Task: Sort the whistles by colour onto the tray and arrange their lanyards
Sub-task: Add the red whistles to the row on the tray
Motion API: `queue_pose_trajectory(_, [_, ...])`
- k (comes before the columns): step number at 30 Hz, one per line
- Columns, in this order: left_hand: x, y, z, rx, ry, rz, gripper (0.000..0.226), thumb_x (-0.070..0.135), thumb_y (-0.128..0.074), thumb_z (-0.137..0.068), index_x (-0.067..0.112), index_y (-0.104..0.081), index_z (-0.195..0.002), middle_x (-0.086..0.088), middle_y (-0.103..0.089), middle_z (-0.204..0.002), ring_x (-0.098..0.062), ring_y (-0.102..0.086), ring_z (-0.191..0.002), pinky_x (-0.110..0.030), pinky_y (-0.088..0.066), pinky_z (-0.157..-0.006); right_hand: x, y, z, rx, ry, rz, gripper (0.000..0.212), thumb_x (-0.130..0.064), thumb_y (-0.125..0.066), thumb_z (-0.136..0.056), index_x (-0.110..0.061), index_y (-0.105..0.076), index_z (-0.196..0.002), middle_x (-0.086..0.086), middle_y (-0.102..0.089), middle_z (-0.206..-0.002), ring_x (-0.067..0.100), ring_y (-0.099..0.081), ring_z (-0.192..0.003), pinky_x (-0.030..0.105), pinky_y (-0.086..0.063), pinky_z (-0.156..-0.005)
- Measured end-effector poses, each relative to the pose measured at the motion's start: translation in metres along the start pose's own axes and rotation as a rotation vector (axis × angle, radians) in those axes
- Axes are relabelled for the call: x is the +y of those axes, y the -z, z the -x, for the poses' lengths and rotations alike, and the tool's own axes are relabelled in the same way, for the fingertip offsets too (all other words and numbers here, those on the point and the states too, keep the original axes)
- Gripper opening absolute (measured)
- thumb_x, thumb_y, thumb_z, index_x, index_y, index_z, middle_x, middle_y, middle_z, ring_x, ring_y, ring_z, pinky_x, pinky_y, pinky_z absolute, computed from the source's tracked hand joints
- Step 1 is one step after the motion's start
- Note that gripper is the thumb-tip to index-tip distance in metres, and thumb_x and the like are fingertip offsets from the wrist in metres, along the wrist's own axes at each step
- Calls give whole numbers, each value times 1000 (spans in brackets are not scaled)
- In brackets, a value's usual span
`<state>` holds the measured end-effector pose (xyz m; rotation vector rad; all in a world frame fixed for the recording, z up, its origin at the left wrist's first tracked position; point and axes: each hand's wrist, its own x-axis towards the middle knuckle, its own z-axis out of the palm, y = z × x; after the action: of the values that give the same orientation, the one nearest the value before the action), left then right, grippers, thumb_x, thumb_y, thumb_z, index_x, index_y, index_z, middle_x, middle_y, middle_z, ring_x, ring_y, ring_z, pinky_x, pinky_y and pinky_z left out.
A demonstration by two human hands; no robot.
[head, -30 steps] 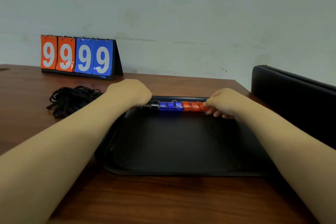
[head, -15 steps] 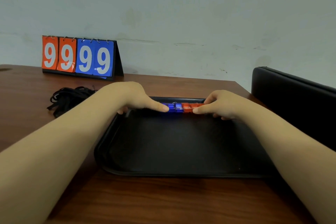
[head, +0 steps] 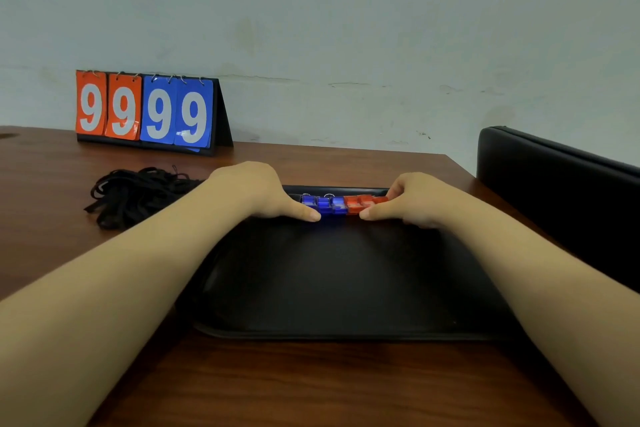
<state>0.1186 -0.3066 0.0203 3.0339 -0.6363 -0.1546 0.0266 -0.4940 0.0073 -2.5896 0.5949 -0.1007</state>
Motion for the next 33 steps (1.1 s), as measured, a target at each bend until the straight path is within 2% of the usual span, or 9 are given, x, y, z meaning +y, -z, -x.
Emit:
queue_pose_trajectory(3, [3,-1,0,-1,1,-14,69,81,-55,-61,14,-43,-66,-2,-49,-69,-23,-59,-85,-37,-49,-84,-4,-4,-1,27,-7,28,72,-61,-71,-69,-8,-54,-115,4,-55,-104,21,-53,-97,30,-39,-75])
queue_pose_trajectory(6, [5,-4,-2,12,-3,-33,73,87,-52,-57,14,-45,-66,-2,-49,-69,-25,-62,-96,-38,-49,-89,-7,-9,-4,23,-13,60,79,-69,-67,-66,-10,-54,-116,3,-55,-100,21,-54,-95,30,-39,-71])
queue_pose_trajectory(11, [6,-5,-5,19,-6,-38,74,88,-49,-57,15,-46,-66,-1,-50,-70,-24,-62,-94,-38,-50,-90,-8,-12,-6,30,-26,88,77,-74,-62,-67,-11,-54,-111,1,-54,-90,21,-55,-92,30,-40,-71])
queue_pose_trajectory(14, [5,-6,-7,23,-5,-42,74,89,-48,-56,15,-46,-66,-1,-50,-70,-24,-62,-97,-39,-50,-91,-10,-12,-4,27,-26,100,70,-74,-61,-68,-13,-51,-101,-1,-51,-80,21,-55,-90,29,-40,-68])
queue_pose_trajectory(23, [5,-7,-10,30,1,-51,73,87,-51,-57,16,-47,-69,-2,-54,-75,-22,-61,-94,-37,-50,-89,-11,-10,-3,31,-34,116,67,-71,-63,-70,-11,-51,-99,0,-50,-79,21,-53,-87,27,-38,-61])
queue_pose_trajectory(25, [5,-6,-8,22,1,-34,71,85,-53,-58,15,-46,-69,-2,-53,-74,-23,-61,-93,-37,-50,-89,-10,-7,-5,27,-47,109,71,-68,-67,-69,-8,-56,-106,3,-56,-86,22,-56,-89,29,-43,-65])
queue_pose_trajectory(28, [3,-1,-6,16,15,0,70,82,-57,-59,14,-44,-69,-3,-52,-73,-23,-59,-83,-38,-52,-88,-4,-3,-7,7,-83,36,75,-61,-72,-67,-7,-56,-116,9,-62,-101,23,-61,-90,34,-51,-78])
queue_pose_trajectory(30, [1,0,-6,15,27,8,71,83,-57,-58,14,-44,-69,-3,-52,-73,-22,-57,-78,-38,-52,-88,-1,0,-8,-9,-86,10,72,-59,-72,-69,-7,-57,-117,10,-64,-102,23,-63,-91,32,-52,-78])
queue_pose_trajectory(33, [0,-1,-8,22,21,2,73,85,-56,-54,15,-46,-70,-3,-53,-74,-23,-60,-86,-39,-51,-90,1,0,-8,-7,-81,11,70,-58,-71,-71,-6,-59,-116,11,-65,-101,24,-64,-95,33,-52,-80])
